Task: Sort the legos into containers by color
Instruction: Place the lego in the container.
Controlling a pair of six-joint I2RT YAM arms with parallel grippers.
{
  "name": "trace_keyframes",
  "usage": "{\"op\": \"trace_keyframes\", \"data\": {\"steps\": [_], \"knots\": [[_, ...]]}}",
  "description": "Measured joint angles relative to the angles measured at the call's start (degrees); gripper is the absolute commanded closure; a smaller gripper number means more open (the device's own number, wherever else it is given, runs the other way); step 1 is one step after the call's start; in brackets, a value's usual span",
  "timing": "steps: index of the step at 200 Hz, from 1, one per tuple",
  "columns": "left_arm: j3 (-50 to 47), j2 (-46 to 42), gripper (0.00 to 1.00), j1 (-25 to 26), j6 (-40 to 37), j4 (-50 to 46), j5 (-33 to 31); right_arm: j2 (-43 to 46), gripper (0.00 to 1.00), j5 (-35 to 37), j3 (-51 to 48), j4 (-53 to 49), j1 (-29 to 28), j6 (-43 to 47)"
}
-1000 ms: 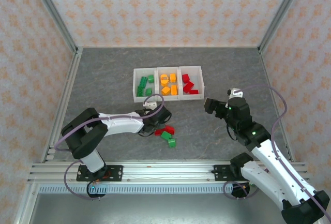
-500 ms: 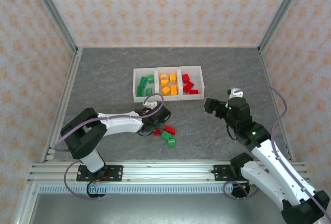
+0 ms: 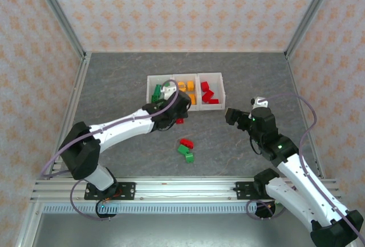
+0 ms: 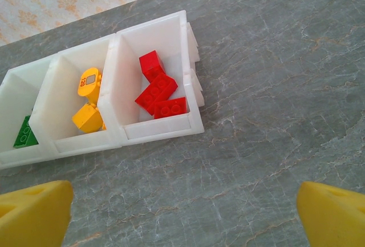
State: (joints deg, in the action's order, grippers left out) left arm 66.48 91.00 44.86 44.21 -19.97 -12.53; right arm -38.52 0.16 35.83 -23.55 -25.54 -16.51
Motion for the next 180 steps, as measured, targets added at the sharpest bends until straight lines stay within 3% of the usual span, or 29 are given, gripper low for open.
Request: {"op": "trace_keyframes", "data": {"steps": [62,142,166,180], "knots": [[20.2,15.3,0.79,-1.9,-7.0,2.2,1.8,0.0,0.00,0.1,0.0,0.0,0.0,0.0],[47.9,42.8,0.77,-2.2,-11.4,7.6,6.2,1.3,0.00,0.5,0.0,0.0,0.0,0.0],[49.3,45.9,0.68,-2.3,-12.4,8.7,6.0,1.3,0.00,0.5,0.0,0.0,0.0,0.0],[49.3,46.4,0.54,-2.3,-13.3,9.1,5.7,1.3,0.00,0.5,0.0,0.0,0.0,0.0]]}}
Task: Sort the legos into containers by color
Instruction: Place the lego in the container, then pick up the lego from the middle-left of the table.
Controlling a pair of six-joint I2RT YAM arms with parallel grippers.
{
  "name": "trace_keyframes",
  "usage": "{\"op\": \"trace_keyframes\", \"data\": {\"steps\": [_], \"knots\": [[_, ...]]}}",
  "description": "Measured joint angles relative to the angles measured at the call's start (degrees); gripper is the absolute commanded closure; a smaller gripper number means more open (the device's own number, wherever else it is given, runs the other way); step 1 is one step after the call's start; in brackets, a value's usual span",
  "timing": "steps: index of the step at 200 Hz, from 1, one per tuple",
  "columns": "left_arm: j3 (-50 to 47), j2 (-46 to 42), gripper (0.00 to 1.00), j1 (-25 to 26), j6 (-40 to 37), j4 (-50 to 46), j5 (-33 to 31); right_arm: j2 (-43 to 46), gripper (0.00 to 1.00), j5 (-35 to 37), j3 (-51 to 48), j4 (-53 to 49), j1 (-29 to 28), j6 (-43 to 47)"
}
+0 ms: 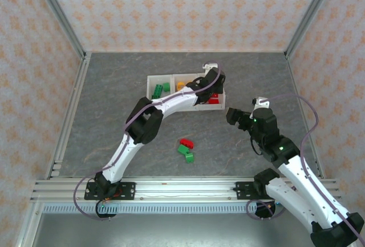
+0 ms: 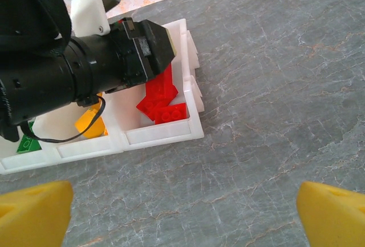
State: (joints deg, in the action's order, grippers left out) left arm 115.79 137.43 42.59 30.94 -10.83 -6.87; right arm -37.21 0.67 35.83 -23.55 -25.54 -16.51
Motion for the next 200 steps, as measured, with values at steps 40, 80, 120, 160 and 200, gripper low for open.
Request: {"op": "trace_keyframes", "data": {"steps": [40,80,120,160,200], "knots": [[0.1,-0.2,0.17,0.0,-3.7,2.8,-0.6,0.0,0.00,0.0,0.0,0.0,0.0,0.0],[-5.7,-5.9,0.01,0.0,-6.0,5.4,0.6,0.0,0.00,0.0,0.0,0.0,0.0,0.0],[-15.6,-19.2,0.01,0.1,-6.9,7.4,2.3,0.0,0.00,0.0,0.0,0.0,0.0,0.0],[-33.9,-37.2,0.01,3.2,-6.8,8.0,2.1,-0.1,0.00,0.0,0.0,0.0,0.0,0.0],[-47.7,-44.4,0.01,9.4,-4.5,1.8,2.4,-1.0,0.00,0.0,0.0,0.0,-0.1,0.0]]}}
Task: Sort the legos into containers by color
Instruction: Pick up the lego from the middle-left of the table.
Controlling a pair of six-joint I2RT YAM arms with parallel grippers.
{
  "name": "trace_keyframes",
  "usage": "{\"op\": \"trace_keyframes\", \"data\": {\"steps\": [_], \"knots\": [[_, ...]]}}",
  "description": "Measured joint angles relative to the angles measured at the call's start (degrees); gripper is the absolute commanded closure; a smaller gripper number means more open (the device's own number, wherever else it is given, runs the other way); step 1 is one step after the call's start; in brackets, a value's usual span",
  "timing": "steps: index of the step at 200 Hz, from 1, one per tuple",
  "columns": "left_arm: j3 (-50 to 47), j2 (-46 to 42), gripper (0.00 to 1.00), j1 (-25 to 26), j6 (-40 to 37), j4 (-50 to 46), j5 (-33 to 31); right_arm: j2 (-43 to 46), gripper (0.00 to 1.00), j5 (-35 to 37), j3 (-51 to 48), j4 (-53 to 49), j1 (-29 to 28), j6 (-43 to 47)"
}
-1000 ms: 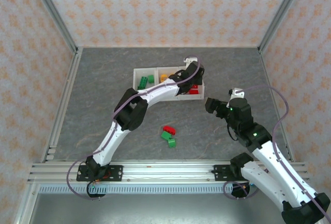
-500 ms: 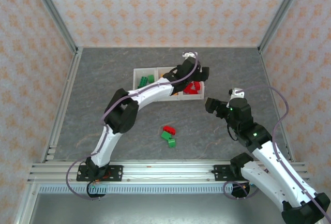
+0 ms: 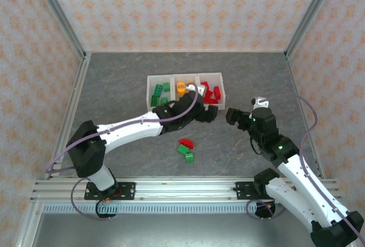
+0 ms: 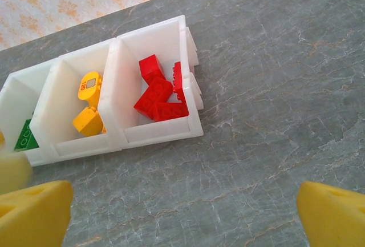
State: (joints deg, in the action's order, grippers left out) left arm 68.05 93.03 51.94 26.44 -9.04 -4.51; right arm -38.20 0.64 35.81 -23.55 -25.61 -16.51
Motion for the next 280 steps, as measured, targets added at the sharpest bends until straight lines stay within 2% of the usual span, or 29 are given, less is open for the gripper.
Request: {"op": "trace_keyframes", "data": {"steps": [36,86,149,230,280], "knots": [[-6.9,-1.5,0.01,3.7,4.3,-7.7,-0.8,-0.7,0.00,0.0,0.0,0.0,0.0,0.0],[-7.4,0.1,0.01,8.8,9.7,-12.7,-1.5,-0.7,0.00,-0.2,0.0,0.0,-0.1,0.0],[-7.8,4.0,0.05,8.8,14.1,-17.4,-2.1,-1.0,0.00,-0.6,0.0,0.0,-0.5,0.0],[-9.0,6.1,0.15,8.1,14.3,-17.8,-1.9,-1.1,0.00,-0.6,0.0,0.0,-0.5,0.0],[-10.0,7.2,0.26,6.1,13.9,-17.7,-1.6,-1.2,0.00,-0.6,0.0,0.0,-0.5,0.0]]}}
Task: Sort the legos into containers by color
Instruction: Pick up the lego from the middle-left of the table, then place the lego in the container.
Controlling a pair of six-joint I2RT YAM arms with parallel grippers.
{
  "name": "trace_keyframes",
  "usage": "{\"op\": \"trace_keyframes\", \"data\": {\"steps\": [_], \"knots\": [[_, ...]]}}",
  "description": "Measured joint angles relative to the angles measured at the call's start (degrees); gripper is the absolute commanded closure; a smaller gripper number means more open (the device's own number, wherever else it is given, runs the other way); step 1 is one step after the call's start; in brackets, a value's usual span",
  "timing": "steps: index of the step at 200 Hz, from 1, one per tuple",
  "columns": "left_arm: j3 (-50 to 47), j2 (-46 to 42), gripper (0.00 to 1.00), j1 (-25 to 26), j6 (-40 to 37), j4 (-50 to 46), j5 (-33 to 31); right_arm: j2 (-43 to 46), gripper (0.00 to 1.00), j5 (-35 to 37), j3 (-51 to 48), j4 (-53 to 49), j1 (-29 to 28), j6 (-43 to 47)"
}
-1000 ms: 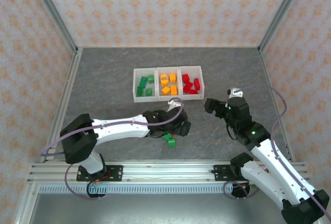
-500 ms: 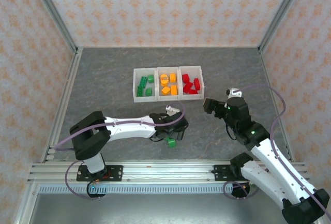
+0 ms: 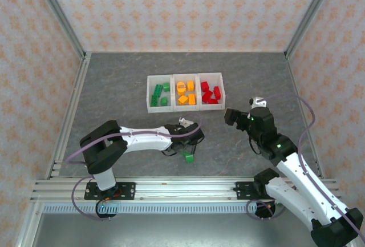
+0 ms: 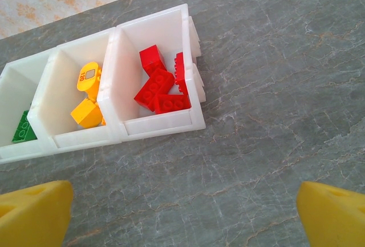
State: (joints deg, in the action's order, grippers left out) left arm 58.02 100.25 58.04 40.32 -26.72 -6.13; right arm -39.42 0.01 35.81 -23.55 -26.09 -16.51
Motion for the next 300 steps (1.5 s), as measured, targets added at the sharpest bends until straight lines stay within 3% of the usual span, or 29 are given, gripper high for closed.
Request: {"op": "trace_keyframes", "data": {"steps": [96,137,185,232,300], "knots": [[0.0,0.7,0.42,-2.2,-1.4,1.2,-0.2,-0.1,0.00,0.0,0.0,0.0,0.0,0.0],[0.0,-0.5,0.61,-2.3,-1.3,0.3,-4.8,-0.1,0.00,0.0,0.0,0.0,0.0,0.0],[5.9,-5.6,0.61,-3.1,-0.9,-2.0,-14.0,-0.2,0.00,0.0,0.0,0.0,0.0,0.0],[13.9,-6.9,0.61,-6.5,-4.5,0.5,-16.6,-0.4,0.00,0.0,0.0,0.0,0.0,0.0],[32.3,6.8,0.61,-10.8,-16.9,10.1,-16.0,-0.4,0.00,0.0,0.0,0.0,0.0,0.0]]}}
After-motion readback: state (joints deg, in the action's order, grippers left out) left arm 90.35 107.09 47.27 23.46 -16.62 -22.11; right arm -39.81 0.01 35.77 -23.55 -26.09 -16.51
